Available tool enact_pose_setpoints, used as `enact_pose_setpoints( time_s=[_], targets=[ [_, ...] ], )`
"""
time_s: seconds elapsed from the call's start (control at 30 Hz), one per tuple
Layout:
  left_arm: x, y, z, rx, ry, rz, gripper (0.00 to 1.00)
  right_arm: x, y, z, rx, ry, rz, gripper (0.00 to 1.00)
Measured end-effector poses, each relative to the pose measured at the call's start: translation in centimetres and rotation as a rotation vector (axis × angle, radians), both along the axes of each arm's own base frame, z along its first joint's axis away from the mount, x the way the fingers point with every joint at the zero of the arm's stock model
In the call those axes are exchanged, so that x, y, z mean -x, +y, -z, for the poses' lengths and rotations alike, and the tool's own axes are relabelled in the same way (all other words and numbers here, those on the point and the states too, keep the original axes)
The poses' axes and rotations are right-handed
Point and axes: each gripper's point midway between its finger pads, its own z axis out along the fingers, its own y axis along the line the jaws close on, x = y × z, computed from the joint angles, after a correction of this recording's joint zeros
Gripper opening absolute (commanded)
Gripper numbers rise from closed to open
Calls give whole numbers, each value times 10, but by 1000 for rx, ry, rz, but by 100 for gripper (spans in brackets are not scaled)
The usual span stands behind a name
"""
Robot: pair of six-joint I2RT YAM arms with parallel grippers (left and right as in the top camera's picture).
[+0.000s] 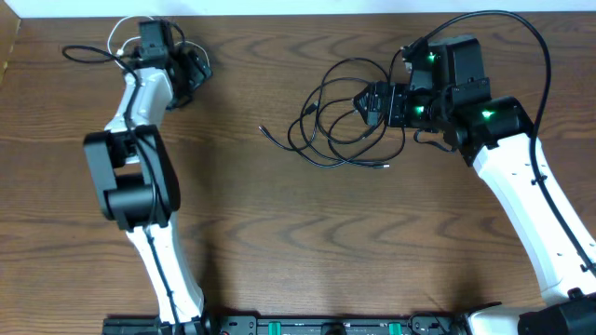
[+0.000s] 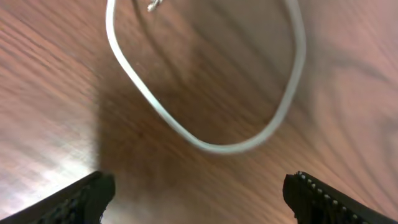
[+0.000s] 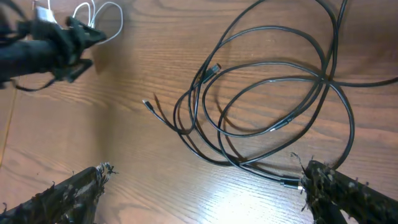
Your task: Untangle cables
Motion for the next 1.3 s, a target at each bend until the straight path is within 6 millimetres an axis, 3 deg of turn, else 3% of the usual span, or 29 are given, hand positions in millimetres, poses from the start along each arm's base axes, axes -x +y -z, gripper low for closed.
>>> enact_pose_setpoints(
  time_s=[0.07, 0.33, 0.53, 0.6, 0.87, 1.0, 1.03, 1.07, 1.13, 1.2, 1.3],
  targets=[
    [-5, 2, 10, -5, -8, -14, 78, 0, 0, 0, 0, 2, 0, 99],
    [-38, 8, -13, -3, -178, -51, 34, 1, 0, 1, 7, -3, -9, 99],
    [-45, 18, -20, -12, -221, -67, 20, 4, -1, 4, 15, 16, -12, 99],
    [-48, 24, -23, -13, -241, -77, 8, 4, -1, 4, 16, 16, -12, 99],
    [-69, 57, -24, -22, -371, -104, 8, 5, -1, 4, 17, 17, -13, 99],
    [-88, 74, -44, -1, -528, -62, 7, 7, -2, 6, 21, 29, -14, 99],
    [-90, 79, -51, 3, -559, -56, 10, 7, -2, 6, 21, 31, -14, 99],
    [-92, 86, -58, 4, -583, -53, 27, 8, -2, 7, 22, 33, -14, 99],
    [-91, 100, -66, 5, -595, -58, 95, 8, -2, 7, 22, 35, -14, 99],
    [-86, 115, -66, 12, -578, -77, 95, 8, -2, 7, 23, 36, -14, 99],
    [-71, 132, -51, 34, -501, -109, 96, 8, -2, 7, 23, 36, -14, 99]
  ],
)
